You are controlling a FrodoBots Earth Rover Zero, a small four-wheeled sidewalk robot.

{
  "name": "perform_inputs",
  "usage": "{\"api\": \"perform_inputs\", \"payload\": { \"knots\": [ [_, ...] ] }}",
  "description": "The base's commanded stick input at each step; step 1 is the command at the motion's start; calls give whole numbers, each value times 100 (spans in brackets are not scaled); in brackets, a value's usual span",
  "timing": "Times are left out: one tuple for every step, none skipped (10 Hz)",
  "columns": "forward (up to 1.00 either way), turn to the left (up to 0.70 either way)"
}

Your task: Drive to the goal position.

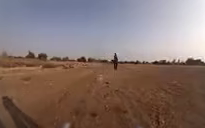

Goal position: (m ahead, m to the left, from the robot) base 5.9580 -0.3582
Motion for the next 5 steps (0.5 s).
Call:
{"api": "perform_inputs", "payload": {
  "knots": [
    [50,0],
    [50,0],
    [50,0],
    [50,0],
    [50,0]
  ]
}}
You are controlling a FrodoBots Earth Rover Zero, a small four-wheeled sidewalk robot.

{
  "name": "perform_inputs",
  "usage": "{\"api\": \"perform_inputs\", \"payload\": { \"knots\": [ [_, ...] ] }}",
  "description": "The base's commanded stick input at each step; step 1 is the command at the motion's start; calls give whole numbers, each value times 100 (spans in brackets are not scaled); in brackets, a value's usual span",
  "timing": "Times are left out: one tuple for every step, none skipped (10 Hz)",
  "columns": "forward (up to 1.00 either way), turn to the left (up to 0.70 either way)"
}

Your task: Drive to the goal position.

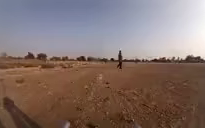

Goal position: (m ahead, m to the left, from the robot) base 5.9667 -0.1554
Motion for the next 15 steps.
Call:
{"api": "perform_inputs", "payload": {
  "knots": [
    [50,0],
    [50,0],
    [50,0],
    [50,0],
    [50,0],
    [50,0],
    [50,0],
    [50,0],
    [50,0],
    [50,0],
    [50,-5],
    [50,-24],
    [50,-41],
    [50,-12],
    [50,0]
  ]
}}
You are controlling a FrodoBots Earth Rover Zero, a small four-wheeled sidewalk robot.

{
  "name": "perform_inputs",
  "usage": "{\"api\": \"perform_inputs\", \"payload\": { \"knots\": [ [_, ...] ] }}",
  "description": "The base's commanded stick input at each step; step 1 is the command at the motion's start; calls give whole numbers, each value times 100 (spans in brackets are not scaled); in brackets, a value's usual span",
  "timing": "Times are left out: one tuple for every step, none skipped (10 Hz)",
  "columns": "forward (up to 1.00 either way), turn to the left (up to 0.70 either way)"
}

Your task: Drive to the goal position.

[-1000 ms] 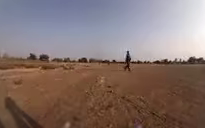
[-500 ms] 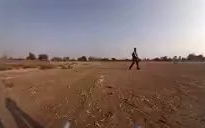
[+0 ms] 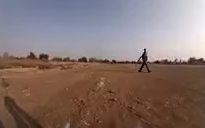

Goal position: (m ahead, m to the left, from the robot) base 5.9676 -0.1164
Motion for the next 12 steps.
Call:
{"api": "perform_inputs", "payload": {
  "knots": [
    [50,0],
    [50,0],
    [50,0],
    [50,0],
    [50,0],
    [50,0],
    [50,0],
    [50,0],
    [50,0],
    [50,0],
    [50,0],
    [50,0]
  ]
}}
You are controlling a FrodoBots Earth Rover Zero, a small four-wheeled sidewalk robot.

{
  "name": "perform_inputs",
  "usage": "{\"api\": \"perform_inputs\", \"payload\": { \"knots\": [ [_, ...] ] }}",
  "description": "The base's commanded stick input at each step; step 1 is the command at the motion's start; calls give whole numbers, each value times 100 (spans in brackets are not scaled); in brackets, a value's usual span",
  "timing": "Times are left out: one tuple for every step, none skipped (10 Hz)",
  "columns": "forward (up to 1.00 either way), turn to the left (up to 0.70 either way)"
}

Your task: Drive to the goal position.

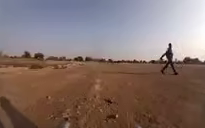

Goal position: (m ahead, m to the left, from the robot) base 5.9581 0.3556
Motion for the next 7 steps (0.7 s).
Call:
{"api": "perform_inputs", "payload": {
  "knots": [
    [50,0],
    [50,0],
    [50,0],
    [50,0],
    [50,0],
    [50,0],
    [50,0]
  ]
}}
